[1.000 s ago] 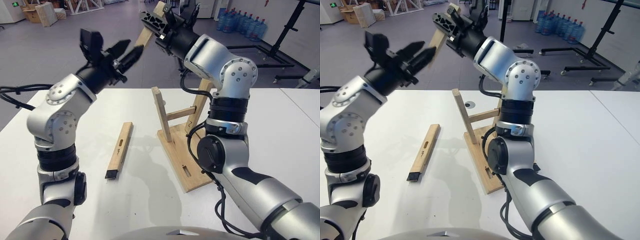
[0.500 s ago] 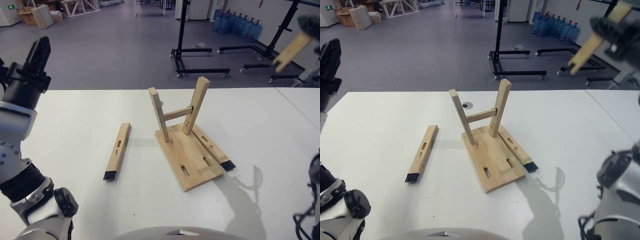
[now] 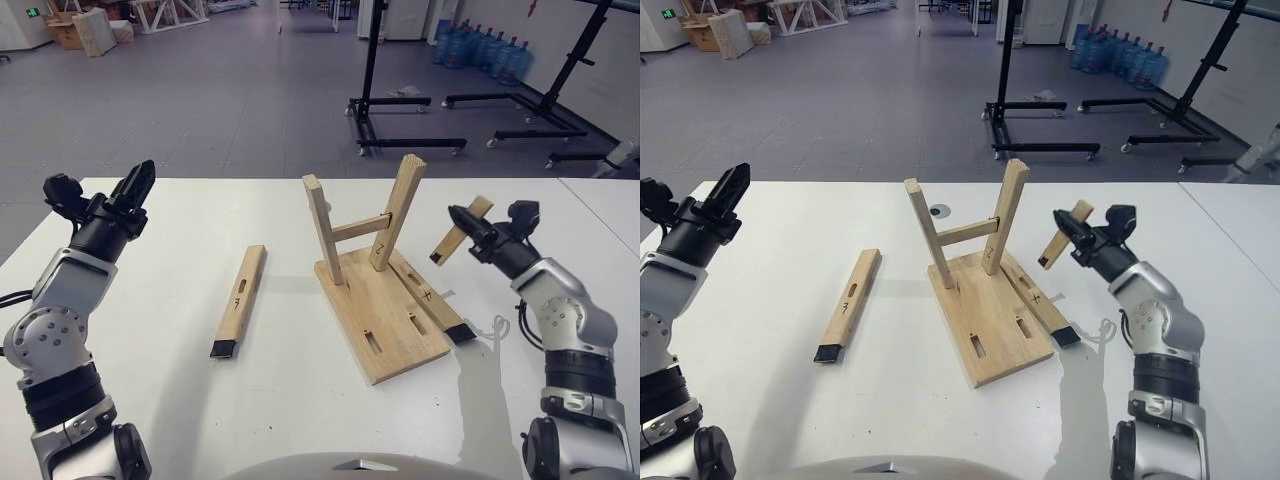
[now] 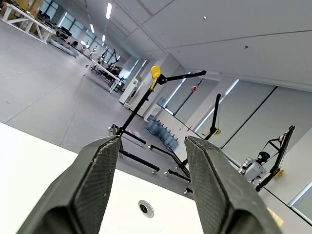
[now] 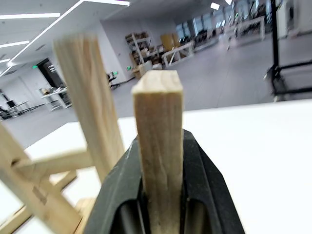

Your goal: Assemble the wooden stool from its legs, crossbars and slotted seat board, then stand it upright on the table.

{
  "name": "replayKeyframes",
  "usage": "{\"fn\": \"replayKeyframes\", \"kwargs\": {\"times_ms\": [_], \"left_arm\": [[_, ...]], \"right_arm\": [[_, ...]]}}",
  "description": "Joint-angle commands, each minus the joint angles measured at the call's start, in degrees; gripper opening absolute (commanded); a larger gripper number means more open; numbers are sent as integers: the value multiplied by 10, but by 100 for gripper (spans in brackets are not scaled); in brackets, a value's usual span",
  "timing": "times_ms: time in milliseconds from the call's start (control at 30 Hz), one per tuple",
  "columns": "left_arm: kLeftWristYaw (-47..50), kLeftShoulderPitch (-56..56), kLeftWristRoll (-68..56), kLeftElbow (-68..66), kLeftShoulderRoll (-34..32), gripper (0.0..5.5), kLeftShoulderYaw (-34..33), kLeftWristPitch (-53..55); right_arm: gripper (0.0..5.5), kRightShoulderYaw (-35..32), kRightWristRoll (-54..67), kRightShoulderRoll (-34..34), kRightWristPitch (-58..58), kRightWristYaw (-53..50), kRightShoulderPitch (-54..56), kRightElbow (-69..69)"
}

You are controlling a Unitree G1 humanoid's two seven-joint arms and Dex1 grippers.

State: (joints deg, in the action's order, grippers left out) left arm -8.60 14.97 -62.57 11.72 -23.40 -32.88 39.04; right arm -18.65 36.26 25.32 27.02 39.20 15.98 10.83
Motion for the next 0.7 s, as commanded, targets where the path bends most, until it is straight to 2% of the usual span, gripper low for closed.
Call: {"fn": "replayKeyframes", "kwargs": {"times_ms": [33, 267, 467, 700], "left_arm": [[0, -8, 3, 9, 0, 242, 11, 0], [0, -8, 6, 7, 3, 242, 19, -6], [1, -10, 4, 8, 5, 242, 20, -7], [0, -12, 4, 12, 6, 242, 23, -8]], "right_arm": [[39, 27, -11, -30, -6, 2, -13, -1], [39, 28, -40, -48, -47, -26, 6, 32], [39, 0, -20, -35, -30, -28, 25, 37], [39, 1, -17, -33, -18, -31, 34, 28]]}}
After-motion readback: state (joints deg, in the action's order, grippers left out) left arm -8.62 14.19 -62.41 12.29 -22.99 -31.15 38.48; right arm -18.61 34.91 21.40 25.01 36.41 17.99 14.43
